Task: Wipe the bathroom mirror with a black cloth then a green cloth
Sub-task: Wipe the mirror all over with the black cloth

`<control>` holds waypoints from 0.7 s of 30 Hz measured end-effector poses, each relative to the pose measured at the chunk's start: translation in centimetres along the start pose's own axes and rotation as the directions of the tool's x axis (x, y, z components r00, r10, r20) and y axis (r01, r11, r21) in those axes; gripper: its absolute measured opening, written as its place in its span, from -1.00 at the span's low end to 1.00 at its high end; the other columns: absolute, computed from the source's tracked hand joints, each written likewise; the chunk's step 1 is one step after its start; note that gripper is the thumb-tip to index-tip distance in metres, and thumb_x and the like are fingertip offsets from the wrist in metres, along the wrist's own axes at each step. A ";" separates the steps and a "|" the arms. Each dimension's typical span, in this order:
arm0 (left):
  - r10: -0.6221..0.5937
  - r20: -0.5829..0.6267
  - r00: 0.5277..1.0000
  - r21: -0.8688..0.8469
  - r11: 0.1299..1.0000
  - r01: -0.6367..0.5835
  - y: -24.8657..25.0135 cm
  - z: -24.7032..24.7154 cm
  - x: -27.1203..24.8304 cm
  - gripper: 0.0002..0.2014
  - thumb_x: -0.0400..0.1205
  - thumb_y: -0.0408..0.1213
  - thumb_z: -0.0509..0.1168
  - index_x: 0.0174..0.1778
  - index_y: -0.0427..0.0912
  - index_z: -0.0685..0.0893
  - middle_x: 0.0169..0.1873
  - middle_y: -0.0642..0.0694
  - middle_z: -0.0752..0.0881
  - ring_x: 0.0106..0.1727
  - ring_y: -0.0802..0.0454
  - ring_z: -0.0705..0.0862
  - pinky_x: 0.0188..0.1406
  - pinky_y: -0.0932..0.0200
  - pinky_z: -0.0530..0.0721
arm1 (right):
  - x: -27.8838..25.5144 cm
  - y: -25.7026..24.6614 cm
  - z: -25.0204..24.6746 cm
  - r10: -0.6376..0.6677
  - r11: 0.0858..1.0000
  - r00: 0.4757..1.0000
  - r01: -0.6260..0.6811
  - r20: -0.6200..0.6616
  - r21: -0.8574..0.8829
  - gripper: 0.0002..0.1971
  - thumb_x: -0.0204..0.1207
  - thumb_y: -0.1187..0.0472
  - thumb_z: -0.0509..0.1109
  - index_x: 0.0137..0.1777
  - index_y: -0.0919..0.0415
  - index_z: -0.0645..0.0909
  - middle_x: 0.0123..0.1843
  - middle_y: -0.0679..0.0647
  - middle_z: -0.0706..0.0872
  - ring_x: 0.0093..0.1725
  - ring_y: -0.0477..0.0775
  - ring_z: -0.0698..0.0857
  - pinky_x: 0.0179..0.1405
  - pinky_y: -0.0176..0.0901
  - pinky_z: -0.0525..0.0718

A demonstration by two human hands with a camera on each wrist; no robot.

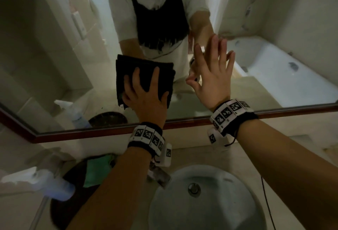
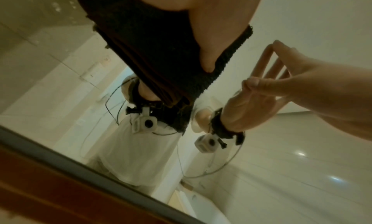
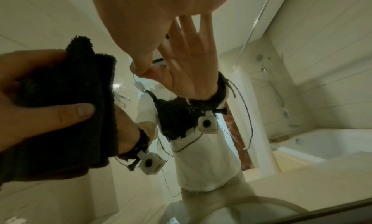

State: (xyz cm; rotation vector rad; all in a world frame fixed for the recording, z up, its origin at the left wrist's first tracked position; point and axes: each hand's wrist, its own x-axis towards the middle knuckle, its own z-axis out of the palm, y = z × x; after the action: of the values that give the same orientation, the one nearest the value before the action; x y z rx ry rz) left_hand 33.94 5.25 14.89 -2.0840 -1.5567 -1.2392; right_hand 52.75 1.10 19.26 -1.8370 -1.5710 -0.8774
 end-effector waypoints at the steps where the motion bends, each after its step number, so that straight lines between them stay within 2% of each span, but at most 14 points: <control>1: 0.013 -0.011 1.000 0.006 1.000 -0.013 -0.6 -0.1 0.2 -0.19 0.44 0.20 0.46 0.62 0.25 0.32 0.62 -0.17 0.17 0.61 -0.38 0.23 0.38 -0.48 0.36 | 0.0 0.0 0.0 -0.002 1.000 1.000 0.002 -0.001 0.001 -0.01 0.46 -0.27 0.49 0.76 0.05 0.07 0.74 0.42 0.05 0.72 0.48 0.00 0.59 0.59 0.02; 4: 0.000 -0.026 1.000 -0.009 1.000 -0.001 -4.1 -0.9 0.6 -0.18 0.44 0.19 0.46 0.63 0.19 0.32 0.64 -0.27 0.25 0.62 -0.39 0.24 0.44 -0.45 0.31 | -0.1 0.1 0.0 -0.008 1.000 1.000 0.008 -0.007 0.018 -0.03 0.47 -0.26 0.48 0.75 0.06 0.09 0.73 0.43 0.06 0.71 0.49 0.01 0.58 0.61 0.04; 8: -0.192 -0.018 0.981 -0.096 0.977 0.189 -10.8 -2.7 0.3 -0.11 0.48 0.03 0.51 0.68 0.09 0.19 0.68 -0.35 0.13 0.68 -0.38 0.14 0.63 -0.34 0.22 | -0.2 0.2 0.2 -0.002 1.000 1.000 0.002 0.002 0.026 -0.05 0.50 -0.28 0.44 0.75 0.07 0.09 0.73 0.44 0.06 0.71 0.51 0.01 0.57 0.62 0.02; 10: -0.231 -0.004 0.973 -0.118 0.966 0.229 -12.8 -3.5 0.2 -0.10 0.48 -0.02 0.53 0.68 0.05 0.18 0.68 -0.34 0.09 0.69 -0.33 0.11 0.67 -0.21 0.20 | -0.3 0.0 0.3 0.008 0.999 1.000 -0.008 0.009 0.032 -0.07 0.51 -0.29 0.41 0.75 0.07 0.09 0.73 0.45 0.06 0.70 0.53 0.01 0.57 0.63 0.01; 12: -0.244 -0.001 0.970 -0.129 0.962 0.241 -13.1 -3.5 0.1 -0.10 0.47 -0.05 0.54 0.67 0.01 0.20 0.69 -0.32 0.08 0.70 -0.29 0.10 0.69 -0.16 0.16 | -0.4 -0.1 0.5 0.012 0.999 1.000 -0.013 0.009 0.039 -0.09 0.54 -0.30 0.38 0.75 0.07 0.10 0.72 0.47 0.07 0.69 0.56 0.02 0.57 0.63 0.00; 17: -0.325 -0.073 0.943 -0.269 0.916 0.296 -12.1 -2.4 -0.4 -0.17 0.44 -0.05 0.52 0.57 -0.18 0.30 0.70 -0.22 0.12 0.70 -0.25 0.11 0.65 -0.33 0.21 | -0.6 -0.3 0.8 0.023 0.999 1.000 -0.023 0.015 0.049 -0.10 0.54 -0.28 0.37 0.75 0.08 0.12 0.71 0.49 0.07 0.69 0.58 0.02 0.58 0.62 -0.02; 21: -0.319 -0.054 0.946 -0.227 0.927 0.299 -10.8 -1.4 -1.1 -0.32 0.43 0.00 0.52 0.40 -0.13 0.43 0.68 -0.23 0.15 0.66 -0.29 0.16 0.63 -0.28 0.29 | -0.8 -0.4 1.0 0.028 0.998 1.000 -0.028 0.008 0.048 -0.10 0.53 -0.27 0.39 0.75 0.09 0.12 0.71 0.49 0.09 0.68 0.58 0.03 0.58 0.62 -0.01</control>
State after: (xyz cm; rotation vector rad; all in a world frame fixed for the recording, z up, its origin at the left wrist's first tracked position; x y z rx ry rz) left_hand 23.73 7.90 11.95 -1.9195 -1.8342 -1.6559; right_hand 52.36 1.41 18.04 -1.8262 -1.5537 -0.8141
